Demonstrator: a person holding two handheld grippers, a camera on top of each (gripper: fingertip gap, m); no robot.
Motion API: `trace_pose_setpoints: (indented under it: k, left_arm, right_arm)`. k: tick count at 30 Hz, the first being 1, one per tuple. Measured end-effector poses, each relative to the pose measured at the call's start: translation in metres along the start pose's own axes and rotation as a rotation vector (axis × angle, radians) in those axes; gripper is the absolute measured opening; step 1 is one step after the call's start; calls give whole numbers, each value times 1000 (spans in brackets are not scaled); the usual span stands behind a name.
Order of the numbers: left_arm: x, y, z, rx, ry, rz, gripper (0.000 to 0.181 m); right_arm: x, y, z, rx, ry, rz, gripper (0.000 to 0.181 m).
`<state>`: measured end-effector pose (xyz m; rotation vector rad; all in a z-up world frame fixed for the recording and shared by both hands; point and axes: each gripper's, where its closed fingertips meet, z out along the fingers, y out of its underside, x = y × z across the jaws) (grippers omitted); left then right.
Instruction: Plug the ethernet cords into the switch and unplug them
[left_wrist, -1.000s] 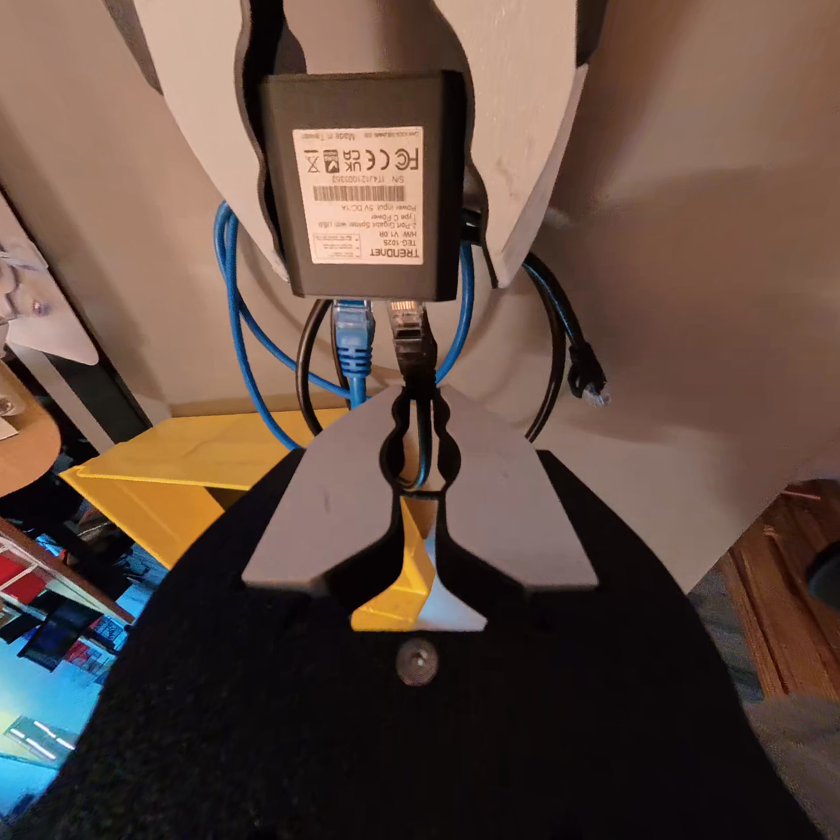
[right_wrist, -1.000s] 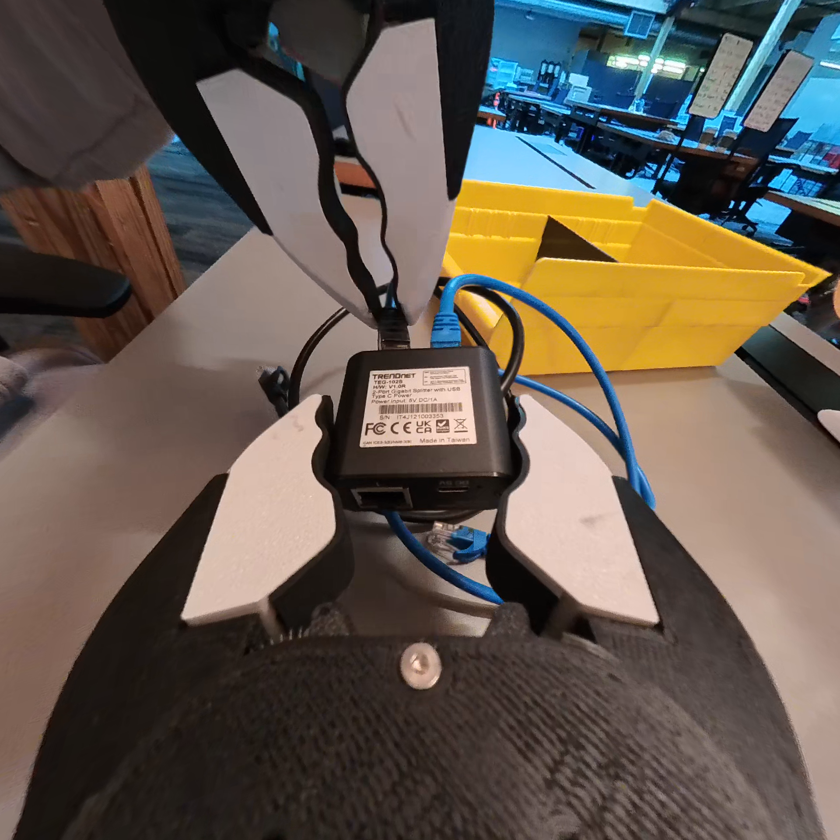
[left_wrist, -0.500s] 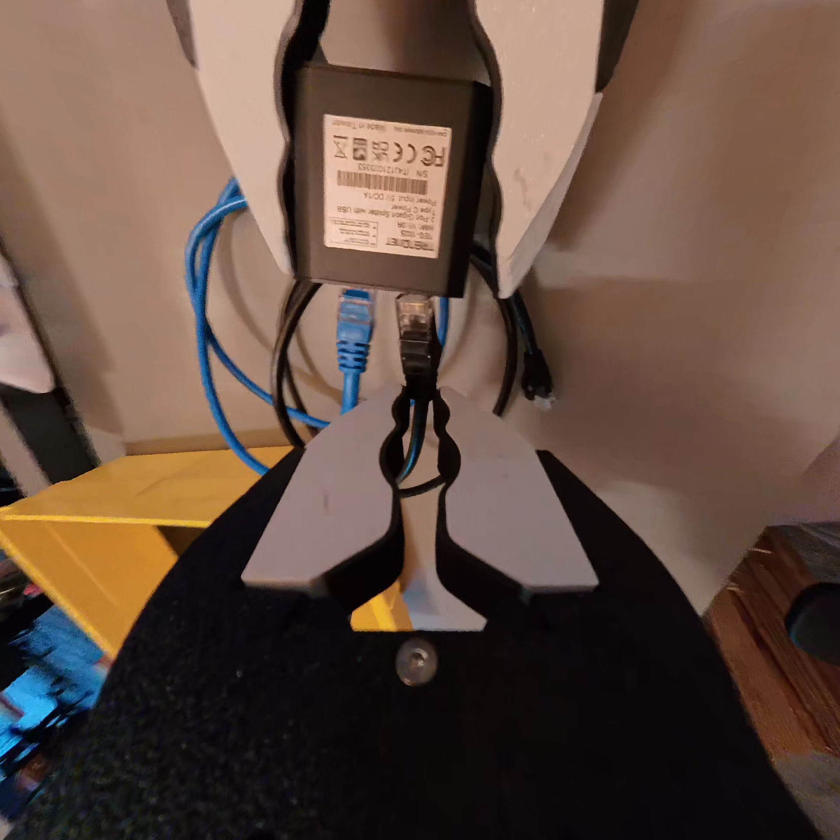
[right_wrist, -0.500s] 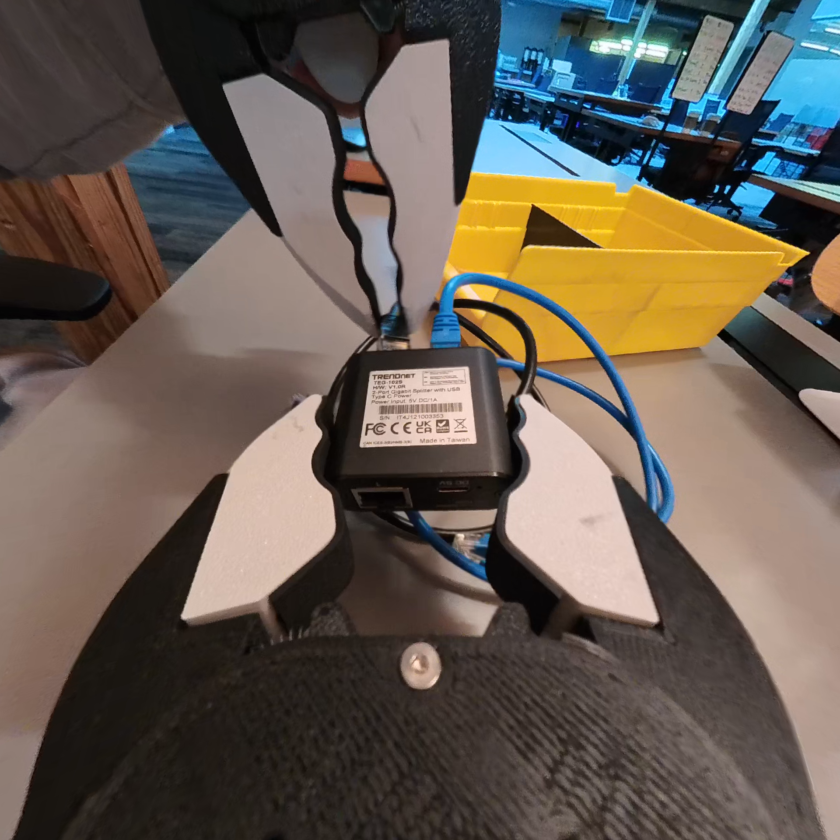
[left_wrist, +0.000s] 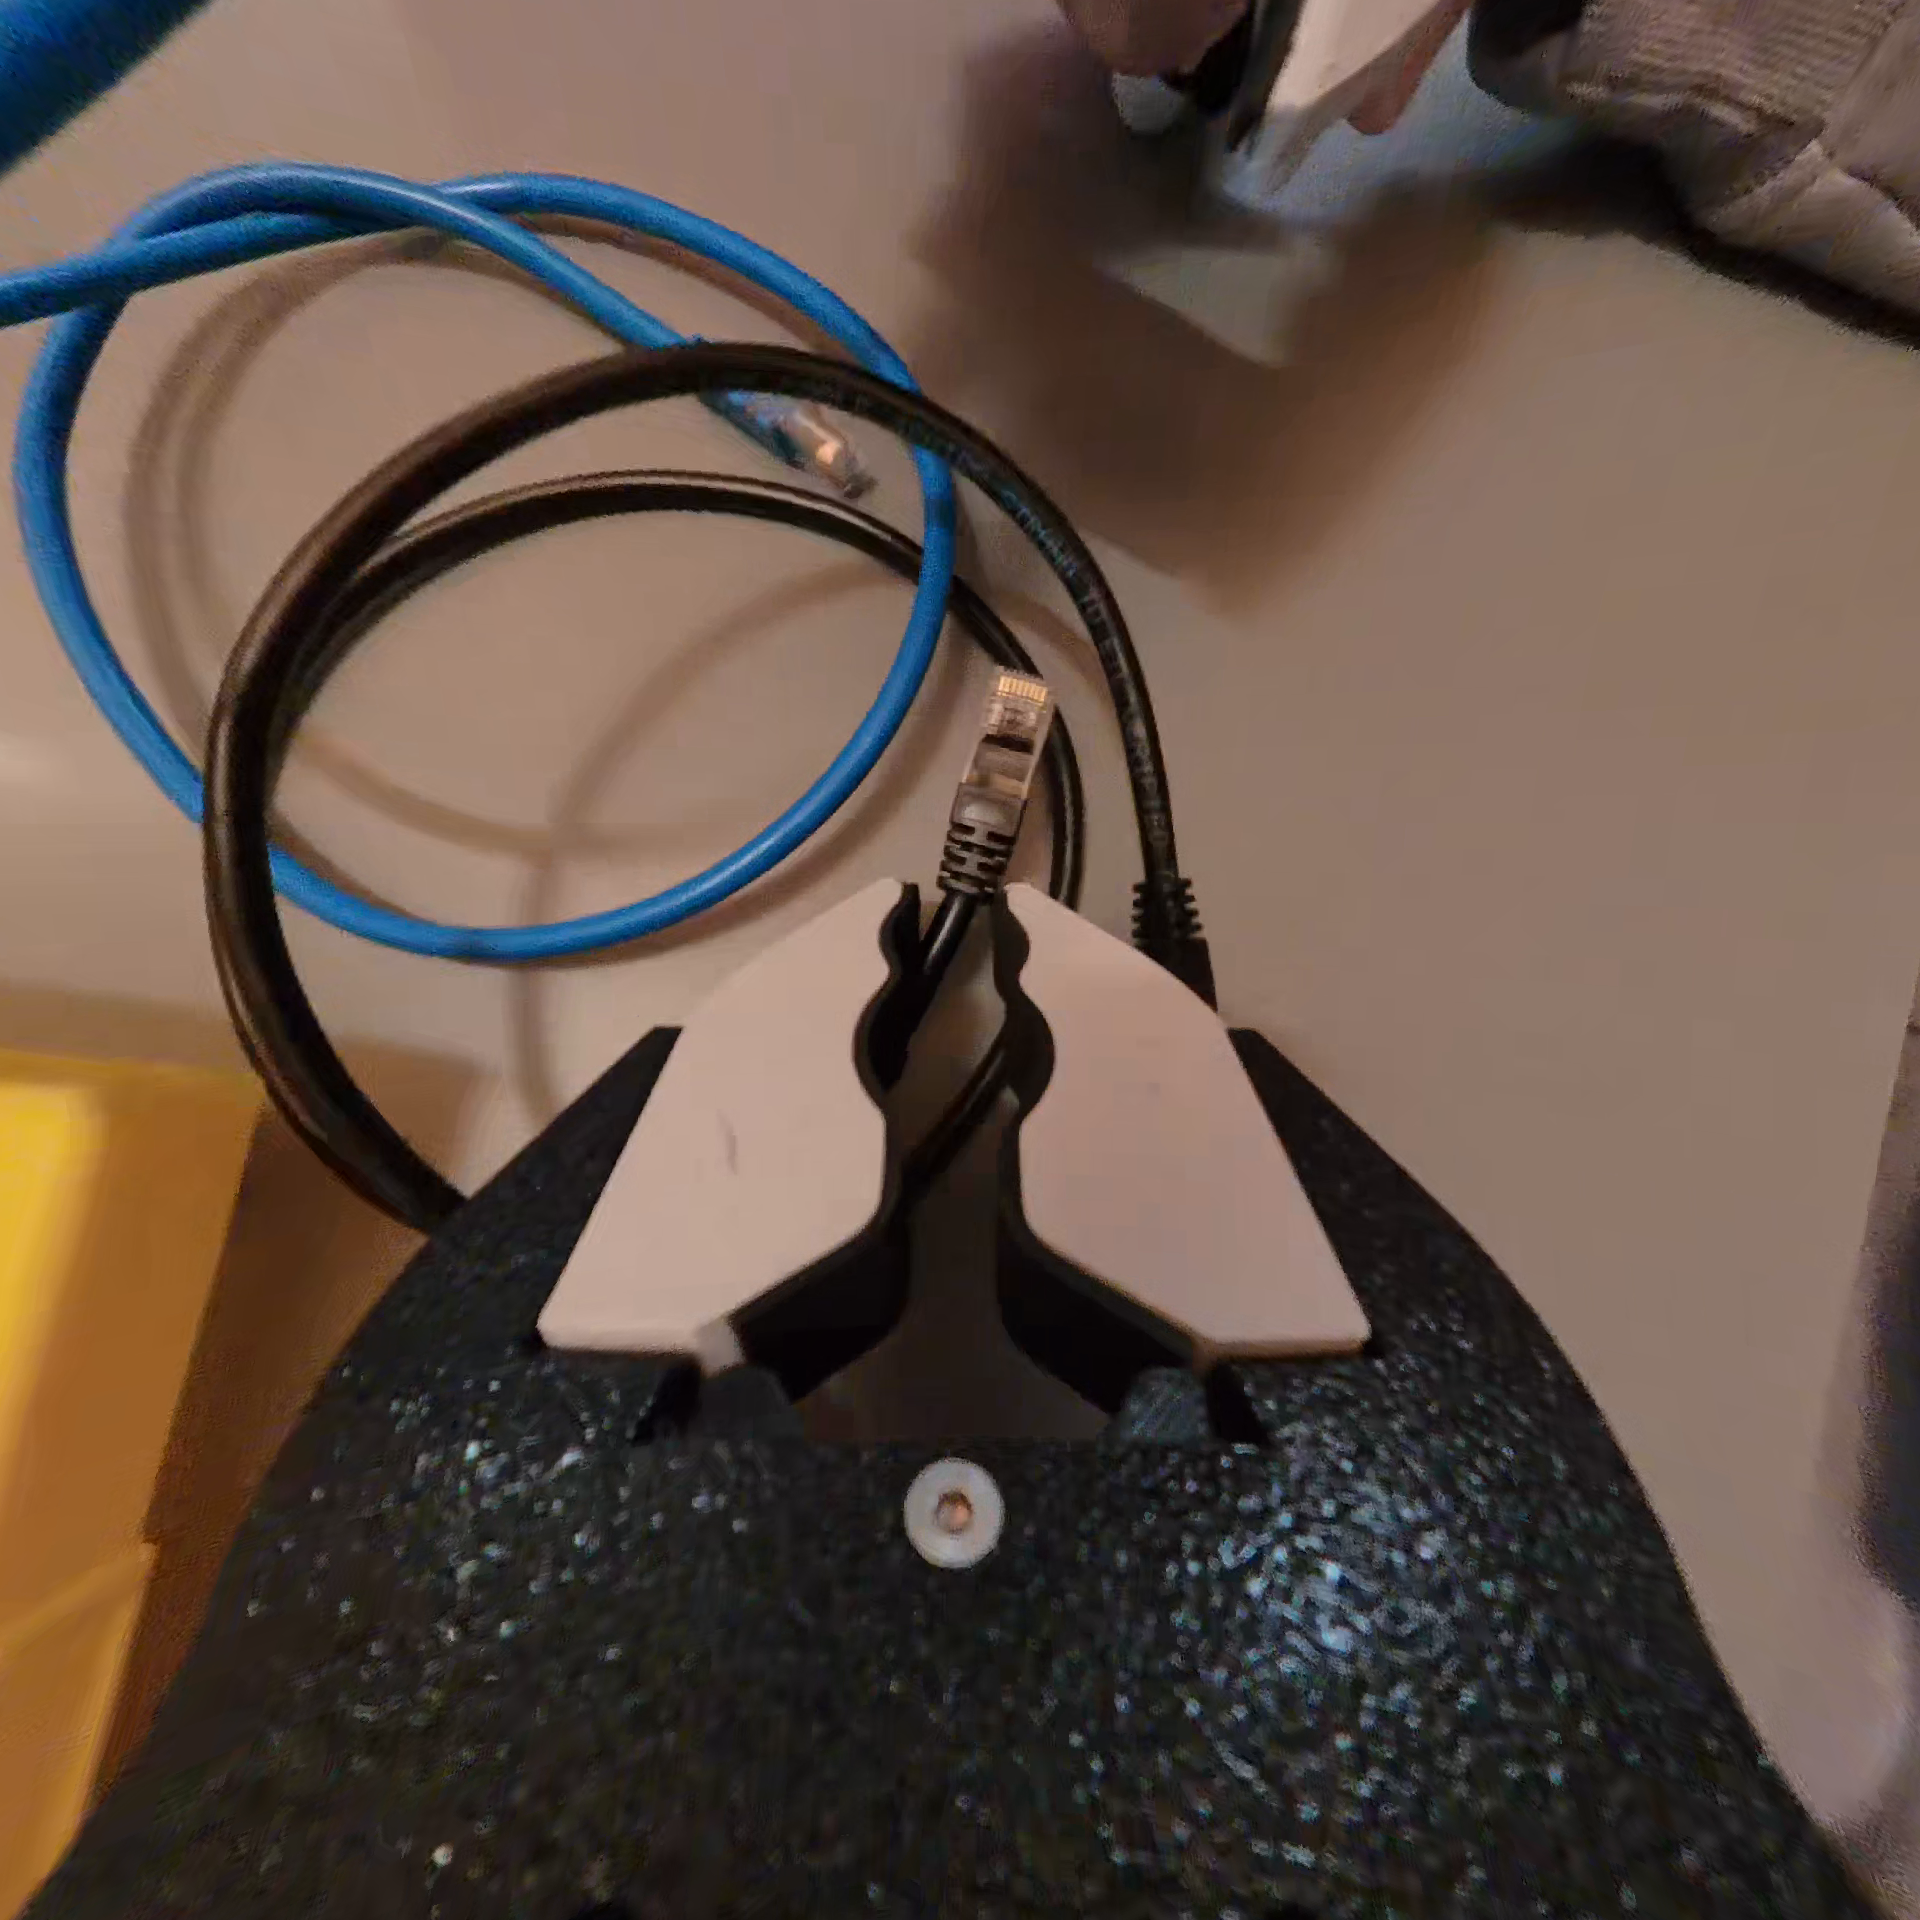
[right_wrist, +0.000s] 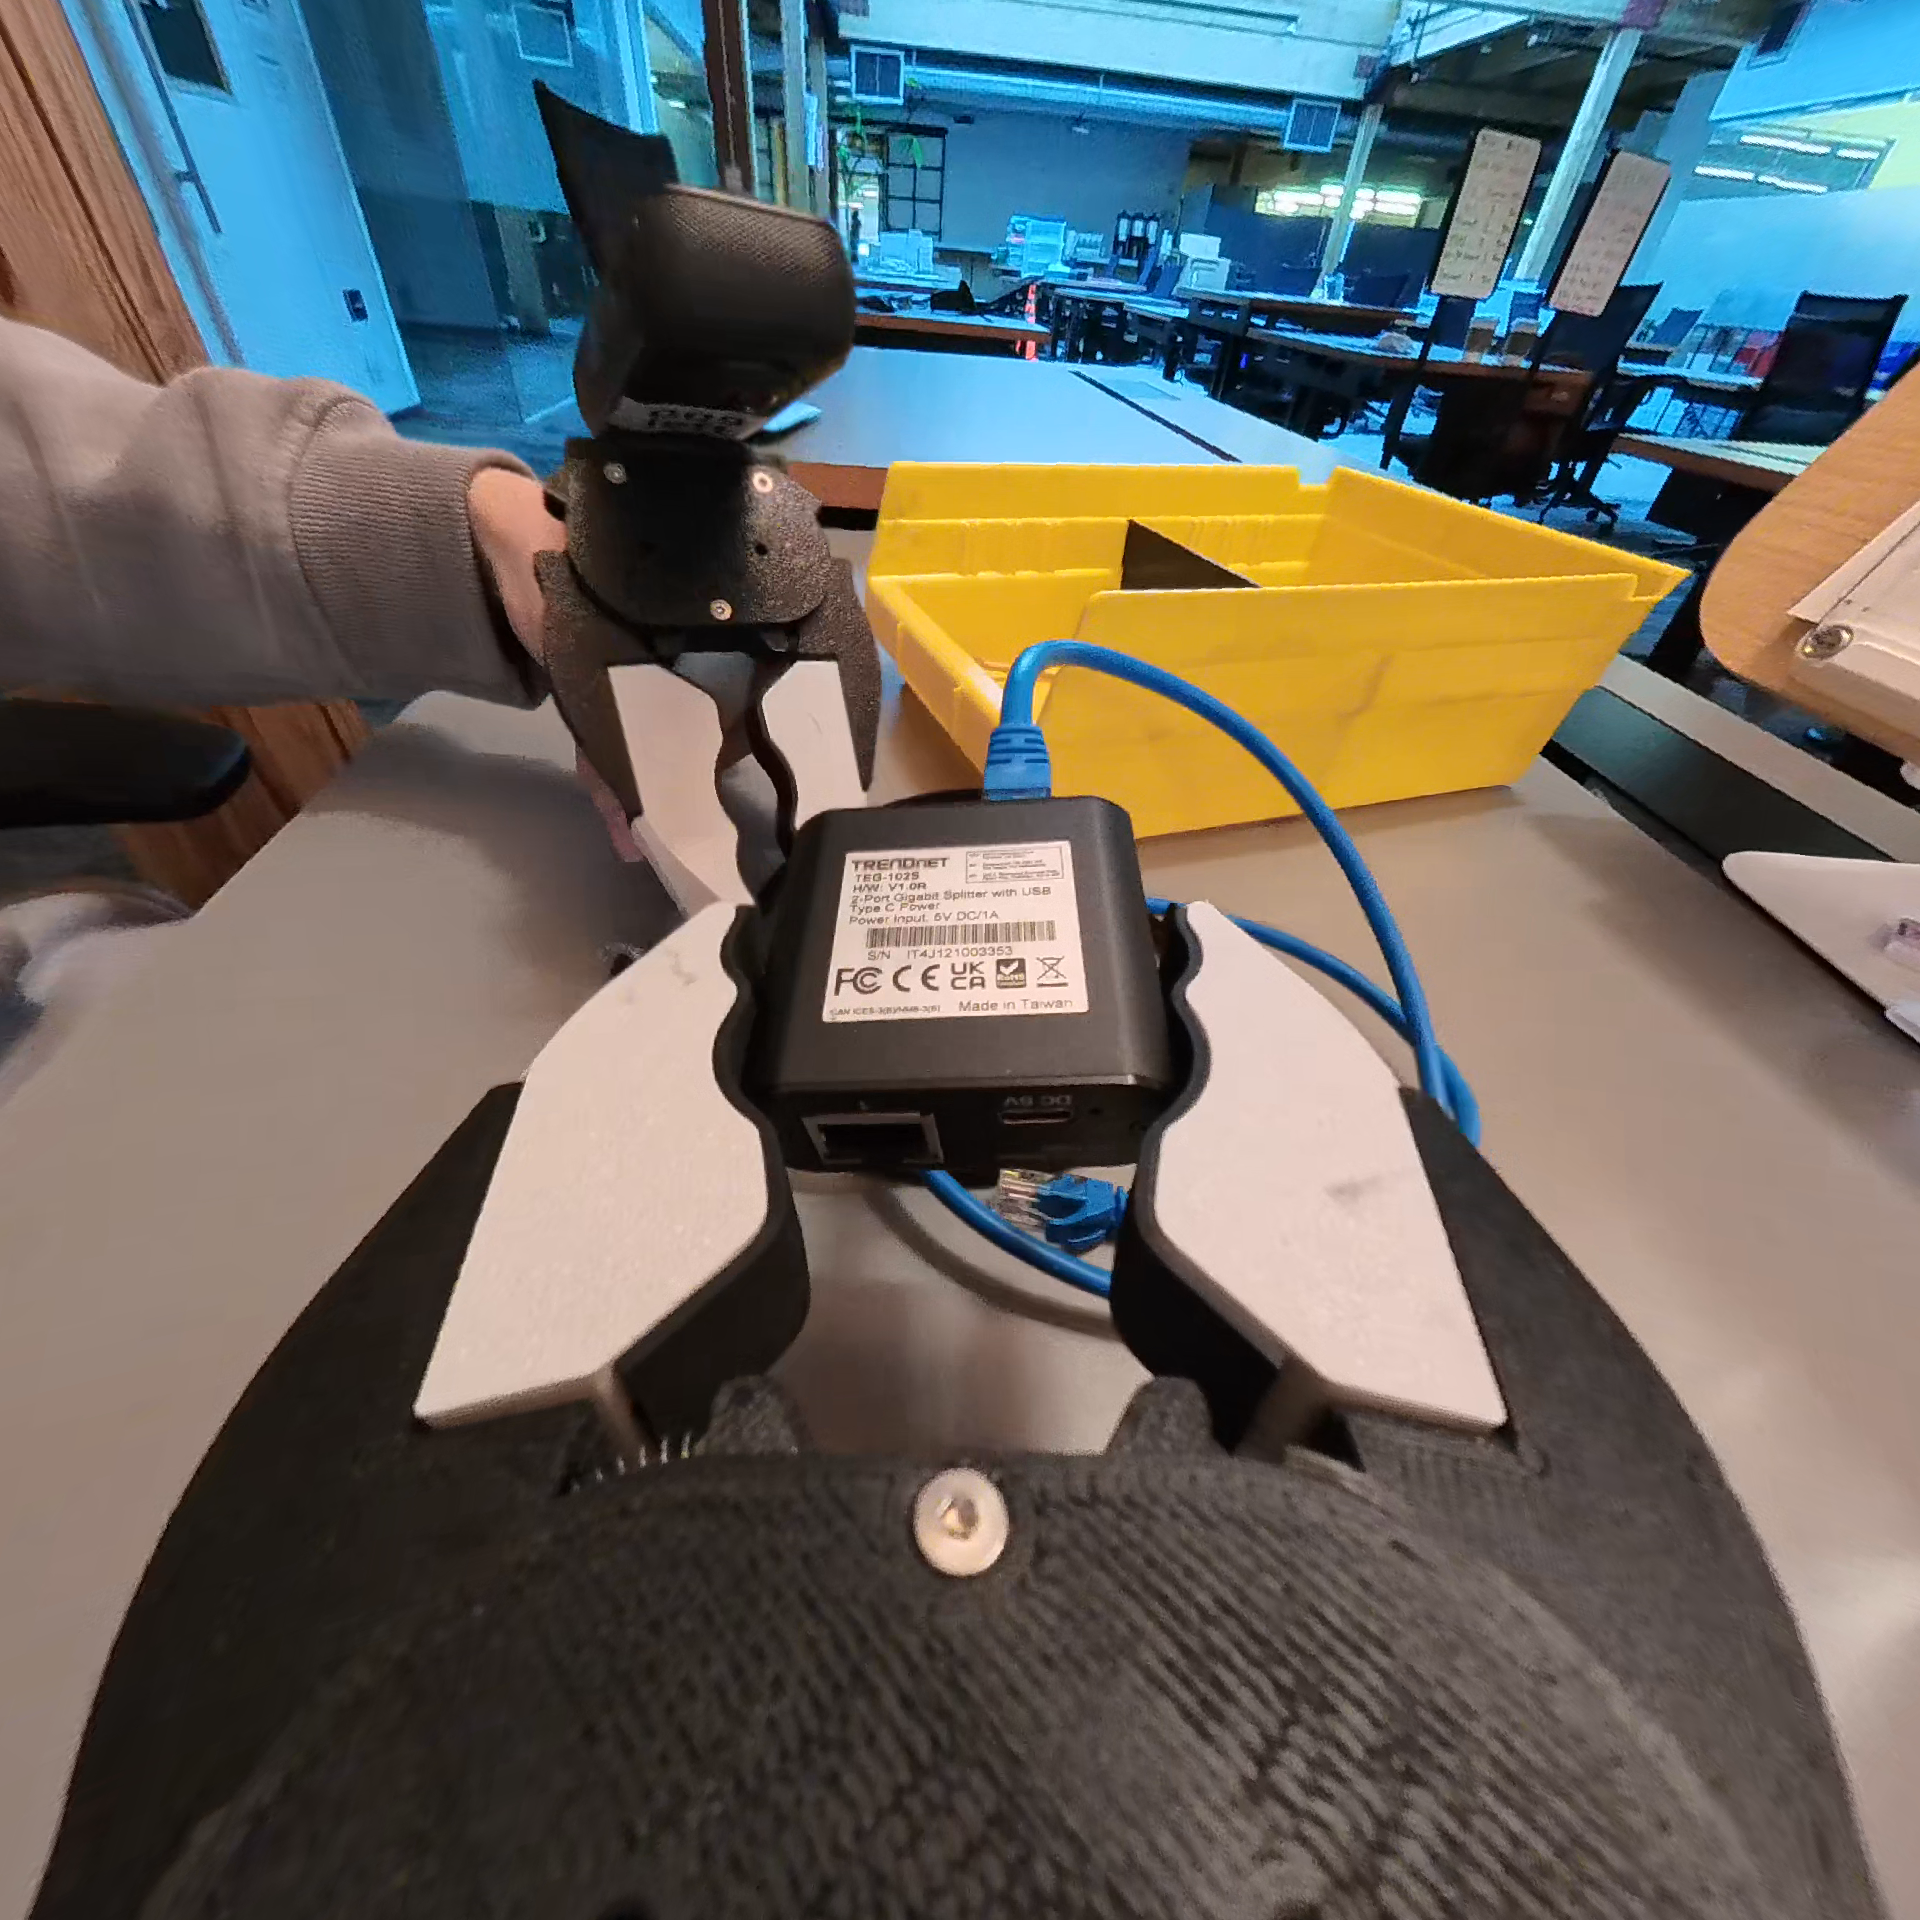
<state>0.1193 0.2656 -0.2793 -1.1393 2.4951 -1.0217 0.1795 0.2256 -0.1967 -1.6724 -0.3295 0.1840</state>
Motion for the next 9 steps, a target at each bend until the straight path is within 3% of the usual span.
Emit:
trace_pose_setpoints:
  k: [1, 6, 9]
  left_arm:
    - [0, 2, -1, 21, -3, -18, 13]
    - [-6, 4, -7, 103, -18, -96, 18]
    - [-6, 6, -9, 117, -1, -47, 15]
  right_arm:
    - [-1, 0, 0, -4, -4, -2, 74]
    - [-1, 0, 0, 1, -12, 2, 74]
    - [-2, 0, 0, 1, -20, 0, 74]
